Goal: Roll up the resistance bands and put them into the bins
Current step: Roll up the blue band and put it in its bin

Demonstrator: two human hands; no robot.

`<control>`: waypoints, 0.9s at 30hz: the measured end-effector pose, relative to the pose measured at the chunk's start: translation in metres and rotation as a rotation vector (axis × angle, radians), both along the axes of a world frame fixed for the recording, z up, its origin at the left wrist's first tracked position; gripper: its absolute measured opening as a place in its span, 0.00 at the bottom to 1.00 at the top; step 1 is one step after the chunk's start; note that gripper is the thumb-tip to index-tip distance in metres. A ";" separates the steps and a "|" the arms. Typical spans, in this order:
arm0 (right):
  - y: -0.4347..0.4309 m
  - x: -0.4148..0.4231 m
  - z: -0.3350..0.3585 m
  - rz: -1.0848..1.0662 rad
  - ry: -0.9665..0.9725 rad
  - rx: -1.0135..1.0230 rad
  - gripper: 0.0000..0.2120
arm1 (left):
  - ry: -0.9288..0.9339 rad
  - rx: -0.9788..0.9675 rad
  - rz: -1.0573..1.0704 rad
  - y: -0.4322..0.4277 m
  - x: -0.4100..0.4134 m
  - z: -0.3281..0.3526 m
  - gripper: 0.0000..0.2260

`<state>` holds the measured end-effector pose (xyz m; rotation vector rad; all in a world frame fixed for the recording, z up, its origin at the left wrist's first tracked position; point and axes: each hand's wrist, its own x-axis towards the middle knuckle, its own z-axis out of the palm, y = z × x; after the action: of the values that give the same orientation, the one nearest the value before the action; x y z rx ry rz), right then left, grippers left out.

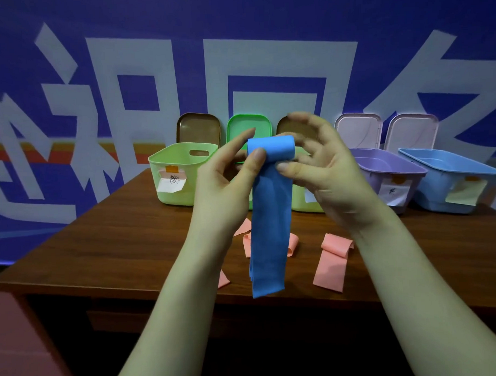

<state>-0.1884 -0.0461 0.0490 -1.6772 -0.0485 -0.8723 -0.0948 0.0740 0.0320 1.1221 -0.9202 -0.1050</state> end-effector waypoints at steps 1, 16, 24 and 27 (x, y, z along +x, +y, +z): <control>0.000 0.000 0.000 -0.027 0.047 -0.032 0.24 | 0.005 -0.012 0.004 0.001 0.000 0.000 0.15; 0.006 -0.001 0.004 -0.098 0.084 -0.006 0.18 | -0.047 -0.091 -0.071 -0.002 -0.003 -0.004 0.18; -0.007 0.000 -0.004 -0.008 0.033 0.008 0.22 | 0.158 0.014 -0.077 -0.001 -0.001 0.002 0.09; -0.009 0.000 -0.003 0.007 0.005 -0.003 0.19 | 0.116 0.095 -0.001 -0.004 -0.006 0.001 0.12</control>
<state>-0.1886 -0.0553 0.0462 -1.6813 -0.0525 -0.8631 -0.1005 0.0705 0.0330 1.1909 -0.8191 -0.2139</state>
